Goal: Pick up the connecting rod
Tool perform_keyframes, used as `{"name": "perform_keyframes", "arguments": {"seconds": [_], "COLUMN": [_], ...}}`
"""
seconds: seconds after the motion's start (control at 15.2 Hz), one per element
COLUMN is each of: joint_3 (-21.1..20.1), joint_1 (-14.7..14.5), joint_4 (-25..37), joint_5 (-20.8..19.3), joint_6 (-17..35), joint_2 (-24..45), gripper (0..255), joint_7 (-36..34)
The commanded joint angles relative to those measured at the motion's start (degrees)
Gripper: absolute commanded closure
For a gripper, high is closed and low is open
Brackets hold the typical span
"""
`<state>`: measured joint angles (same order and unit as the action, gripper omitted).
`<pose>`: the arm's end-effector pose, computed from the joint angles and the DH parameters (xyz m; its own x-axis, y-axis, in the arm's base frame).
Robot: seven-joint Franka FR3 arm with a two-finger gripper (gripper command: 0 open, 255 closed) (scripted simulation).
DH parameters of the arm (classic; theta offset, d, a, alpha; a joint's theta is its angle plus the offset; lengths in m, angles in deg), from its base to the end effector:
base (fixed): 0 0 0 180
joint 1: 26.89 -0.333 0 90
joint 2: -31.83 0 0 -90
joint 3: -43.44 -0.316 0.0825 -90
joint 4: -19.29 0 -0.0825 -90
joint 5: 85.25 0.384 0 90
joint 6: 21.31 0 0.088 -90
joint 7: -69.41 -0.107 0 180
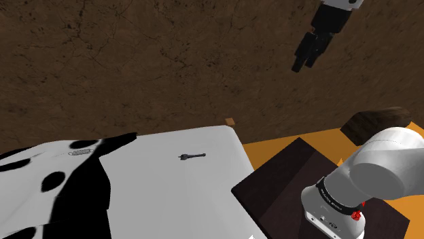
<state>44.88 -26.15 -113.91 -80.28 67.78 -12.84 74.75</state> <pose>0.3073 -0.0048 0.6024 0.9978 0.0631 0.0194 0.0647 -0.9926 -0.1028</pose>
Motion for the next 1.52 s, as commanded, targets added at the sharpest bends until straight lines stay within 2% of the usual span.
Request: {"name": "perform_keyframes", "arguments": {"seconds": [0.0, 0.73, 1.45], "joint_3": [0.0, -3.67, -8.3], "joint_1": [0.0, -6.69, -12.3], "joint_4": [0.0, -6.26, -5.53], "joint_5": [0.0, 0.8, -0.02], "joint_6": [0.0, 19.94, 38.1], "joint_2": [0.0, 13.91, 32.93], "gripper": [0, 0, 0], "joint_7": [0.0, 9.71, 17.8]}}
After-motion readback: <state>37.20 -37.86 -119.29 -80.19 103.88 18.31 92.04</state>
